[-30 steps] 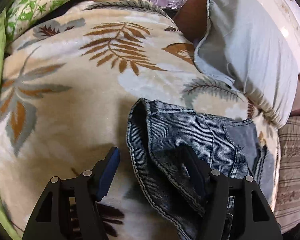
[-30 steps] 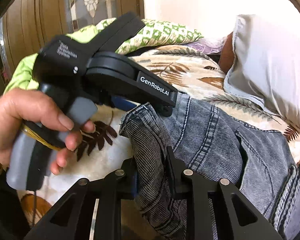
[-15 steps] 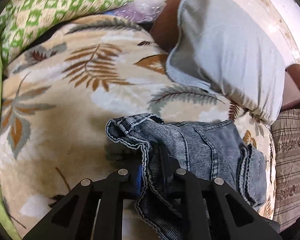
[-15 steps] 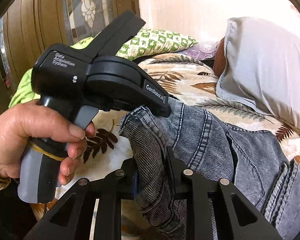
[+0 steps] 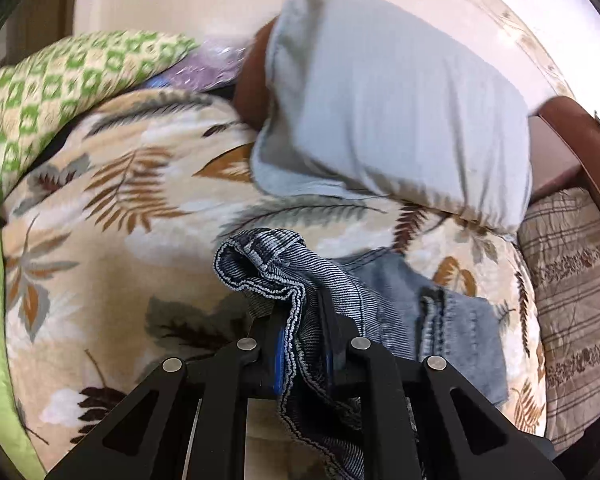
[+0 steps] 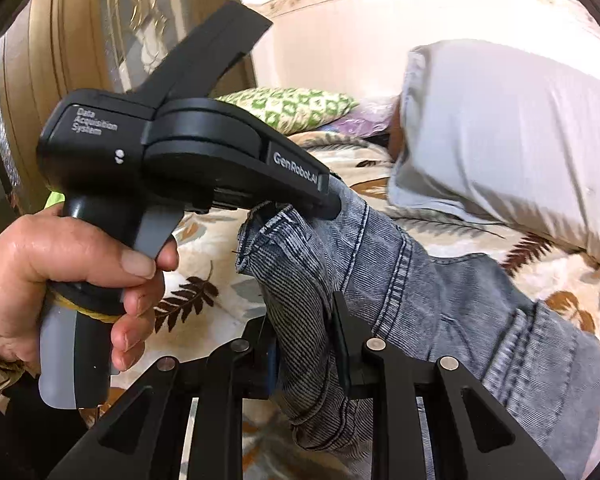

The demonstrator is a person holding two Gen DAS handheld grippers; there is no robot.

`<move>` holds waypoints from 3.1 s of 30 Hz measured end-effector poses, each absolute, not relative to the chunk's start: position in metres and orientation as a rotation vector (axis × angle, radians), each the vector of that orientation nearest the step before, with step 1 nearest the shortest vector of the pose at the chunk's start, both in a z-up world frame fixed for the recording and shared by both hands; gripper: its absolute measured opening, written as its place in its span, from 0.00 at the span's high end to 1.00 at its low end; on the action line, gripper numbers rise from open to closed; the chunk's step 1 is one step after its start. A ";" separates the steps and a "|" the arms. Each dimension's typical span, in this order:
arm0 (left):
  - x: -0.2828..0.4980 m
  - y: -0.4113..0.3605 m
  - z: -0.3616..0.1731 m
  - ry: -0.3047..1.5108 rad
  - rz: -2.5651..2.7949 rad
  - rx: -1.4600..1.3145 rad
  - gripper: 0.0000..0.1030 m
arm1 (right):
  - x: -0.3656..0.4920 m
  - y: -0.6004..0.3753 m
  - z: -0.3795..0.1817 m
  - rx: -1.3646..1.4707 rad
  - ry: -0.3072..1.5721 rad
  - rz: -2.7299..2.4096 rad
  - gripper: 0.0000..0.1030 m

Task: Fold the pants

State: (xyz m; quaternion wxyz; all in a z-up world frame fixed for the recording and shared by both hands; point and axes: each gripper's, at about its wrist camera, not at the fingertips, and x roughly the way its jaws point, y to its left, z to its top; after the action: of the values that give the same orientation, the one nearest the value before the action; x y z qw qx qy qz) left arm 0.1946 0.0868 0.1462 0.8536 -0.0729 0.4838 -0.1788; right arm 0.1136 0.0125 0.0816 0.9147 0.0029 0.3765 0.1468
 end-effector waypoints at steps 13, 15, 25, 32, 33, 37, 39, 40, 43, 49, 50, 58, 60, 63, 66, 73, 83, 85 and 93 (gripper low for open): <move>0.167 0.002 0.184 0.985 -0.485 -0.049 0.89 | 0.083 -0.058 0.098 0.101 0.764 0.209 0.82; 0.166 -0.012 0.186 0.987 -0.497 -0.036 0.89 | 0.078 -0.068 0.100 0.124 0.763 0.200 0.82; 0.166 -0.081 0.189 1.004 -0.568 0.033 0.90 | 0.053 -0.123 0.105 0.230 0.751 0.156 0.83; 0.169 -0.130 0.189 1.012 -0.620 0.074 0.90 | 0.036 -0.159 0.106 0.302 0.733 0.129 0.83; 0.169 -0.136 0.188 1.015 -0.628 0.077 0.90 | 0.033 -0.165 0.105 0.309 0.731 0.122 0.83; 0.171 -0.164 0.178 1.026 -0.652 0.081 0.90 | 0.026 -0.186 0.104 0.334 0.730 0.098 0.83; 0.172 -0.179 0.172 1.033 -0.667 0.090 0.90 | 0.021 -0.194 0.102 0.345 0.731 0.086 0.83; 0.172 -0.186 0.168 1.037 -0.672 0.095 0.90 | 0.017 -0.201 0.101 0.357 0.734 0.076 0.83; 0.173 -0.211 0.149 1.059 -0.686 0.122 0.90 | 0.010 -0.219 0.091 0.390 0.747 0.048 0.83; 0.177 -0.248 0.100 1.118 -0.697 0.156 0.89 | 0.002 -0.239 0.058 0.440 0.801 0.006 0.83; 0.177 -0.251 0.095 1.123 -0.699 0.162 0.89 | 0.001 -0.240 0.054 0.445 0.808 0.002 0.83; 0.186 -0.269 0.062 1.183 -0.725 0.153 0.80 | -0.002 -0.257 0.023 0.487 0.848 -0.029 0.74; 0.186 -0.264 0.069 1.179 -0.740 0.144 0.75 | -0.002 -0.259 0.024 0.481 0.849 -0.037 0.69; 0.185 -0.246 0.089 1.142 -0.747 0.115 0.71 | -0.001 -0.260 0.027 0.477 0.848 -0.052 0.66; 0.184 -0.222 0.104 1.111 -0.752 0.080 0.70 | -0.003 -0.260 0.031 0.464 0.848 -0.085 0.61; 0.167 -0.149 0.119 1.071 -0.686 0.044 0.69 | -0.005 -0.259 0.043 0.449 0.846 -0.141 0.59; 0.123 -0.083 0.114 1.071 -0.605 0.083 0.69 | -0.008 -0.248 0.075 0.383 0.808 -0.195 0.55; 0.117 -0.082 0.112 1.063 -0.595 0.123 0.69 | -0.004 -0.243 0.080 0.351 0.806 -0.202 0.55; 0.107 -0.090 0.093 1.062 -0.576 0.177 0.69 | 0.016 -0.242 0.051 0.212 0.935 -0.327 0.68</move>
State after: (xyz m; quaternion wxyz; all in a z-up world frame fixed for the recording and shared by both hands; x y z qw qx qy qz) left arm 0.1069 -0.0896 0.0925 0.8194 0.0829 0.4986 -0.2705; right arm 0.0156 -0.2421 0.0505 0.8744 0.1015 0.4479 -0.1564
